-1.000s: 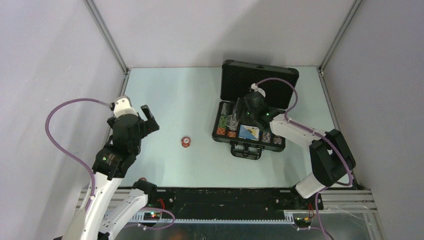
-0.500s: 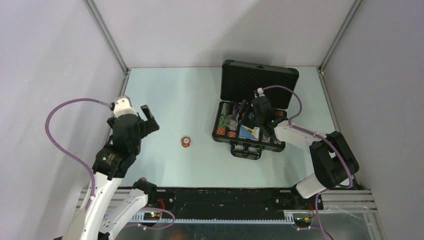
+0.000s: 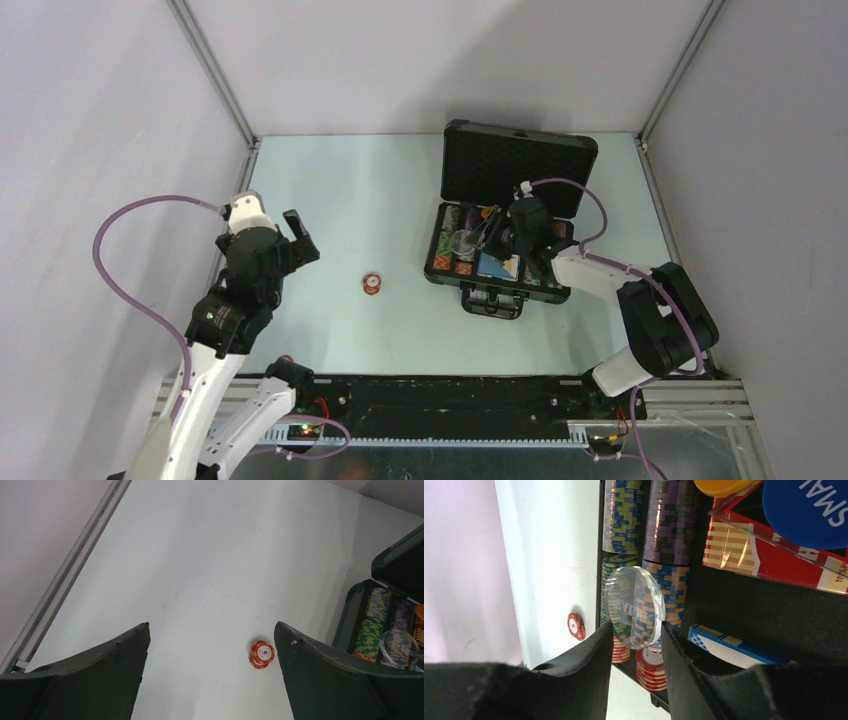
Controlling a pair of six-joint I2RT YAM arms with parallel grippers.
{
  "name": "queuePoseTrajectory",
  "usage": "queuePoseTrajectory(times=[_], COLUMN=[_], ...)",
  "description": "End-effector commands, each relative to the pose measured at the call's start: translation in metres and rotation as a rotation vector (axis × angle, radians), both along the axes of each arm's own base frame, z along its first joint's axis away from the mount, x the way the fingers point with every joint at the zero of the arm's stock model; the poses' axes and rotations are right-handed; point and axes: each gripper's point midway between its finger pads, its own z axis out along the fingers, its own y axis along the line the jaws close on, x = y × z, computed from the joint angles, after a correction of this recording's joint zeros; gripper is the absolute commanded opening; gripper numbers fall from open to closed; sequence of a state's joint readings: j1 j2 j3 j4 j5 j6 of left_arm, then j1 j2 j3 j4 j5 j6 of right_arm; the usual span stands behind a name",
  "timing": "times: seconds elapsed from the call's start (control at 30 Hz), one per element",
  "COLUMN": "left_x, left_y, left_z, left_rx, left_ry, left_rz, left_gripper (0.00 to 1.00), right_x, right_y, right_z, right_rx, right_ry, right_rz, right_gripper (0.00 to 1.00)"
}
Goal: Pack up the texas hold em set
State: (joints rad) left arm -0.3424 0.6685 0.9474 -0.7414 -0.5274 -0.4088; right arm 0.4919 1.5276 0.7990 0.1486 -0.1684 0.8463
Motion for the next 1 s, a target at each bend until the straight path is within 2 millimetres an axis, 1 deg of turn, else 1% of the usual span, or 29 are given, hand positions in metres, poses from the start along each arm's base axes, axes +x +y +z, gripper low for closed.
queuePoseTrajectory(times=[0.0,0.2,0.4,0.6,0.77,0.8,0.87,0.9,0.93,0.97], left_x=[0.005,0.005,0.006,0.006,0.006,0.006,0.006,0.006,0.006,0.006], left_y=[-0.001,-0.001,-0.001,-0.001,-0.001,-0.001,-0.001,-0.001,-0.001,-0.001], left_z=[0.005,0.005,0.004,0.004,0.004,0.004,0.003,0.003,0.003,0.004], left_rx=[-0.002,-0.002,-0.001,-0.001,-0.001,0.000,-0.001,-0.001,-0.001,-0.001], left_ry=[-0.026,-0.024,-0.022,-0.021,-0.022,-0.022,-0.020,-0.020,-0.020,-0.020], left_rz=[-0.005,-0.006,-0.006,-0.007,-0.005,-0.006,-0.007,-0.006,-0.006,-0.007], left_gripper=[0.98,0.98,0.98,0.98,0.98,0.98,0.98,0.98,0.98,0.98], right_x=[0.004,0.004,0.004,0.004,0.004,0.005,0.005,0.005,0.006,0.005], right_y=[0.004,0.001,0.001,-0.004,-0.008,-0.009,-0.012,-0.012,-0.014,-0.013], right_z=[0.012,0.009,0.014,0.023,0.030,0.031,0.032,0.033,0.033,0.034], right_rx=[0.047,0.048,0.057,0.057,0.056,0.054,0.042,0.037,0.023,0.017], right_ry=[-0.035,-0.032,-0.046,-0.075,-0.094,-0.098,-0.102,-0.109,-0.117,-0.126], right_rz=[0.005,0.001,0.000,-0.016,-0.027,-0.031,-0.041,-0.041,-0.046,-0.043], right_gripper=[0.43,0.32,0.25,0.20,0.19,0.20,0.27,0.36,0.41,0.53])
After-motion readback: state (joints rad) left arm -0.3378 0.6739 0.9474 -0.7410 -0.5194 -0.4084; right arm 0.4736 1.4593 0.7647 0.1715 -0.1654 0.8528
